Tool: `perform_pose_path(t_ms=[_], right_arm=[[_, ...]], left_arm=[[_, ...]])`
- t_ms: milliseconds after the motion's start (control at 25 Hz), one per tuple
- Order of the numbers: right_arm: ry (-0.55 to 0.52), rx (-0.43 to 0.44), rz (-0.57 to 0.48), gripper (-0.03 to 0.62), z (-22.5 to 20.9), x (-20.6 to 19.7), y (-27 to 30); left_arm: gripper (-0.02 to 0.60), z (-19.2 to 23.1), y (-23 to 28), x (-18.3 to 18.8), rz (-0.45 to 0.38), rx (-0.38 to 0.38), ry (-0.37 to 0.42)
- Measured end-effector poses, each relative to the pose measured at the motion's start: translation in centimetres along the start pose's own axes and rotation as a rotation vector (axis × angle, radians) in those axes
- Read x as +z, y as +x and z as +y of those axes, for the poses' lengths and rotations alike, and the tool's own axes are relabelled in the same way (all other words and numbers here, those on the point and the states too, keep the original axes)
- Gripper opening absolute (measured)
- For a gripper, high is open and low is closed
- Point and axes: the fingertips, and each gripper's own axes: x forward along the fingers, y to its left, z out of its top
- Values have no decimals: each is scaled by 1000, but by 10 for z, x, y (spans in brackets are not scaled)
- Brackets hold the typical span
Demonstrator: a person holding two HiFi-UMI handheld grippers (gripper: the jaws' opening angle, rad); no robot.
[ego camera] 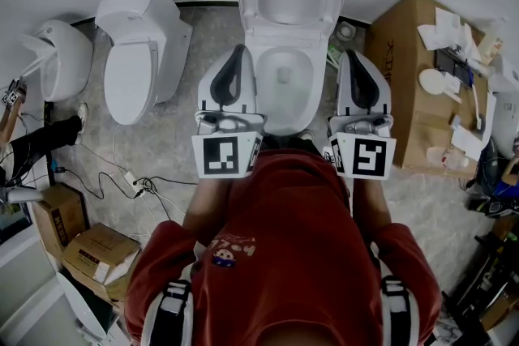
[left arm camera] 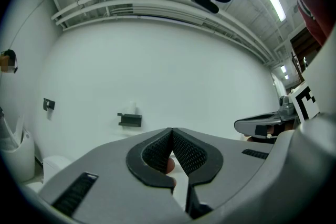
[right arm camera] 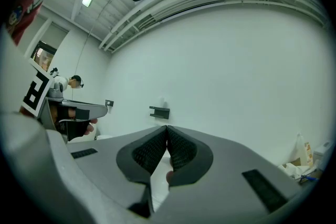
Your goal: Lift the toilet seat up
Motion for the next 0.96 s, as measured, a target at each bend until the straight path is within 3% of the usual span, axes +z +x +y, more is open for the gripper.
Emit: perform_pose_path(t_ms=[960], right_arm=[[-11,27,2,14,2,-1,5]], left_arm=[[9,-2,0,2,0,7,15]])
